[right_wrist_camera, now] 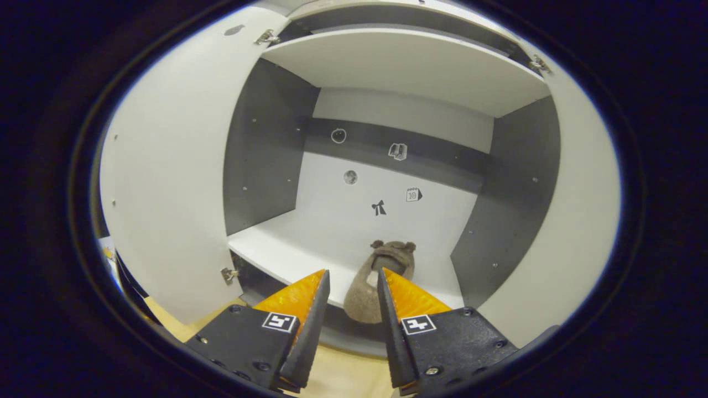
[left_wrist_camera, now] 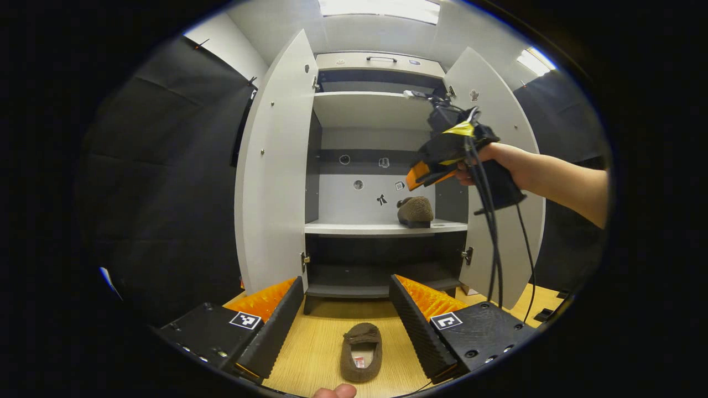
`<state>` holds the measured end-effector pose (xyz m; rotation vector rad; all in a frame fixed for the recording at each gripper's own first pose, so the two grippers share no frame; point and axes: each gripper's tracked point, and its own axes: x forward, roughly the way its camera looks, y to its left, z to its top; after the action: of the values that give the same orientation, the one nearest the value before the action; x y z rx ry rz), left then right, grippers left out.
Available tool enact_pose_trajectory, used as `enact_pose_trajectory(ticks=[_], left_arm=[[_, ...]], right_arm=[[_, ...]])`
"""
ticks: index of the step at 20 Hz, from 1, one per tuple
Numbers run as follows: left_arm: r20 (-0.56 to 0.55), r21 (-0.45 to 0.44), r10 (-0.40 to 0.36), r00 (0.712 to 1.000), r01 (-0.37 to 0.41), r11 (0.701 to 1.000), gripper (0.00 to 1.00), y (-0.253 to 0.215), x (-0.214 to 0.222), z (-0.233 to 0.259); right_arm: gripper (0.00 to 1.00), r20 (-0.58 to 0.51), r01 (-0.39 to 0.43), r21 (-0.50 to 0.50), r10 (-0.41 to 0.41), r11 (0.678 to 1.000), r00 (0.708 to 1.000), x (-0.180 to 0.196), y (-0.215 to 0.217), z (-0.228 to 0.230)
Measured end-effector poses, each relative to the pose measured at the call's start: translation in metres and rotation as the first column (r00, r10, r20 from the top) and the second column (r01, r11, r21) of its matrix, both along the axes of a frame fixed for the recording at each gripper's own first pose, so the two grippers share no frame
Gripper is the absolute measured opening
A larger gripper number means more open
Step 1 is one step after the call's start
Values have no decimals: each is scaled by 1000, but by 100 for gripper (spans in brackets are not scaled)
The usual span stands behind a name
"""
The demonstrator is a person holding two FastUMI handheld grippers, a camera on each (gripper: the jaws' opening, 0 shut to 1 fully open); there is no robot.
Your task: Grab one shoe with the right hand and put it into the shoe cabinet, grab the other shoe with the left hand and put it into the shoe cabinet; then close the right door with the right hand and the left door with the left hand.
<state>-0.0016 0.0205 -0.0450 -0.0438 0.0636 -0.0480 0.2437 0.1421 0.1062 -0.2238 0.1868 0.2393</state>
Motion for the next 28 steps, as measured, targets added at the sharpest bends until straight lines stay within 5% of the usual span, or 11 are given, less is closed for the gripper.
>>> enact_pose_trajectory(ticks=[1,2,3,4,7,9,19,24,28], left_arm=[[3,3,-2,1000,2,1000,95,-1,0,0],[1,3,-8,1000,8,1000,95,-3,0,0],[0,2,-11,1000,11,1000,95,-4,0,-1],[0,1,-13,1000,13,1000,95,-6,0,-1],[-9,-2,-25,1000,25,1000,95,-11,1,-3],[-11,0,-34,999,34,999,95,-16,-1,-4],[-82,3,-76,994,77,997,95,-34,-9,-31],[-168,-11,-102,980,102,995,95,-38,-12,-60],[-253,7,-87,964,91,996,96,-30,-4,-85]], right_arm=[[63,8,3,22,-3,1000,1000,-12,-3,-9],[55,17,8,43,-9,999,1000,-25,-6,-17],[64,29,17,62,-19,998,999,-36,-11,-28],[57,38,27,80,-30,996,999,-47,-15,-40],[63,61,40,93,-46,995,997,-70,-23,-79],[58,80,67,91,-75,994,994,-86,-33,-109],[64,-6,172,110,-172,979,985,-160,-72,-240],[61,-12,168,177,-169,970,986,-184,-77,-249],[81,23,164,181,-170,970,985,-189,-80,-238]])
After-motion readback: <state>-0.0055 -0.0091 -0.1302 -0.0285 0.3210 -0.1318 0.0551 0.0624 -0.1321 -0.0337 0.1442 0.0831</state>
